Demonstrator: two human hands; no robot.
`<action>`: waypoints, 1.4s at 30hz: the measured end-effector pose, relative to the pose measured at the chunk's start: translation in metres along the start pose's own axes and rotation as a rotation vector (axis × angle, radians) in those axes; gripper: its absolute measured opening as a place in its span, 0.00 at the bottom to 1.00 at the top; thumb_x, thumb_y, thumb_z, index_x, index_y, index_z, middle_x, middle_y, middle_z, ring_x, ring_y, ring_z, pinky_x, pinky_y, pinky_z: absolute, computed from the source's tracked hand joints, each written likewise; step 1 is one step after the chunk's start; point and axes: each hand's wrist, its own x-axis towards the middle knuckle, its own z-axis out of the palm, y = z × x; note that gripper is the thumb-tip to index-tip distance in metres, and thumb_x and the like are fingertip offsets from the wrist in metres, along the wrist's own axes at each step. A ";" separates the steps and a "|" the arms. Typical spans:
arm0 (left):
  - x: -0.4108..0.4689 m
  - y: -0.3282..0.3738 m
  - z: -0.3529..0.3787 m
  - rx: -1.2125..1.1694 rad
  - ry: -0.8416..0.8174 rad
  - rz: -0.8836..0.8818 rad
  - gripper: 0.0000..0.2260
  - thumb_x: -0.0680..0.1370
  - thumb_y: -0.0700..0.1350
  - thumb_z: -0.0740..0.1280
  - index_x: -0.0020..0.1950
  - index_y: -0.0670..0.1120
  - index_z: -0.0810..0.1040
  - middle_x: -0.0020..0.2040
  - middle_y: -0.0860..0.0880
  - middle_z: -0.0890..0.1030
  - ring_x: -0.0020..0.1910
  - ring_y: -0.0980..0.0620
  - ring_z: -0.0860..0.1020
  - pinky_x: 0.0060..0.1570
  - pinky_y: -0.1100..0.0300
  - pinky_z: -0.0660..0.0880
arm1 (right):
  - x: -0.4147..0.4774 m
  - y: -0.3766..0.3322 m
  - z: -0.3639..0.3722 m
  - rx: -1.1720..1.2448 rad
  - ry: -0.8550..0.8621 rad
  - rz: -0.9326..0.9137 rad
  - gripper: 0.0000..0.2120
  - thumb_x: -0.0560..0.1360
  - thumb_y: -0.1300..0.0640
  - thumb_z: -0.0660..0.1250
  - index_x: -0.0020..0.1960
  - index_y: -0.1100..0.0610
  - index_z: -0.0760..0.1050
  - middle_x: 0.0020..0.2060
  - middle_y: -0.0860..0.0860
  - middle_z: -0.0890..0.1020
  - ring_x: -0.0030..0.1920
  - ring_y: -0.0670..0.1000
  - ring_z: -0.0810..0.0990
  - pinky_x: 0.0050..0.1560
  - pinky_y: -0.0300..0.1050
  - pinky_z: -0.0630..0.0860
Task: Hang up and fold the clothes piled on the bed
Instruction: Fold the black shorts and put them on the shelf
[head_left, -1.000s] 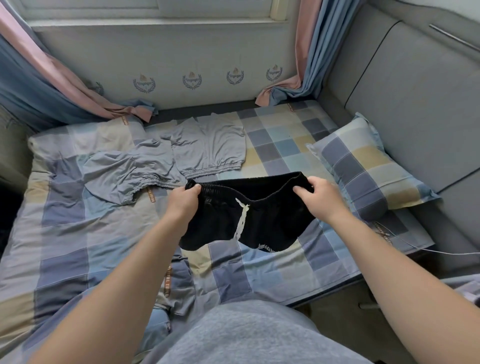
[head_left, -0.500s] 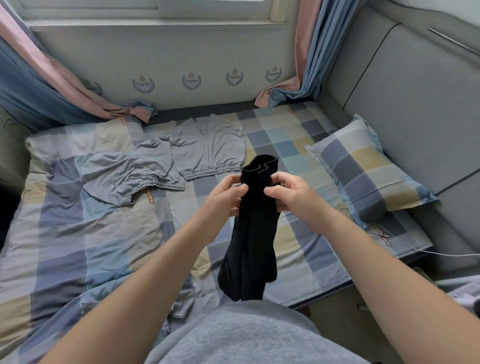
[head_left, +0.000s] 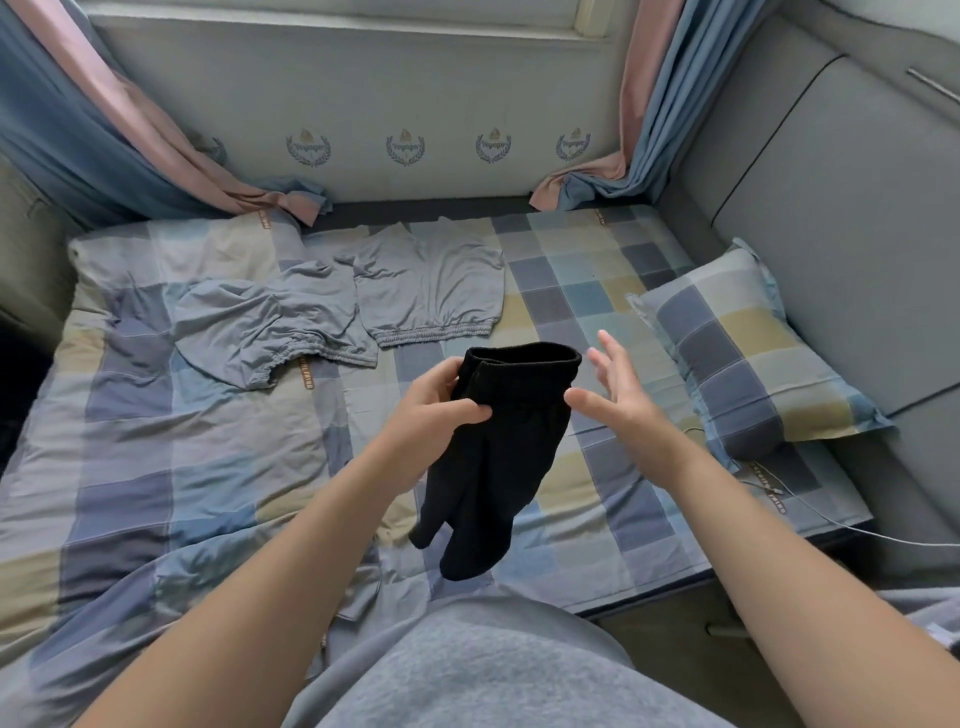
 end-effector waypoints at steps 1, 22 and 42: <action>-0.001 -0.001 -0.002 -0.033 -0.024 -0.009 0.21 0.69 0.36 0.68 0.62 0.42 0.78 0.54 0.41 0.82 0.54 0.42 0.82 0.64 0.40 0.74 | 0.005 0.006 0.000 0.068 -0.102 0.029 0.52 0.64 0.35 0.73 0.80 0.39 0.48 0.80 0.47 0.60 0.79 0.48 0.58 0.77 0.54 0.57; 0.094 -0.042 0.013 0.859 0.359 -0.115 0.10 0.73 0.35 0.63 0.52 0.46 0.73 0.45 0.47 0.79 0.45 0.44 0.78 0.41 0.48 0.75 | 0.126 0.059 -0.025 -0.096 -0.134 0.088 0.10 0.72 0.58 0.77 0.49 0.46 0.83 0.44 0.44 0.87 0.50 0.51 0.85 0.56 0.52 0.81; 0.101 -0.151 0.057 1.107 0.429 -0.075 0.15 0.74 0.36 0.66 0.59 0.47 0.75 0.54 0.48 0.80 0.56 0.41 0.74 0.53 0.49 0.71 | 0.113 0.157 -0.036 -0.739 0.016 -0.096 0.15 0.75 0.59 0.69 0.61 0.53 0.76 0.55 0.52 0.79 0.59 0.59 0.74 0.59 0.51 0.64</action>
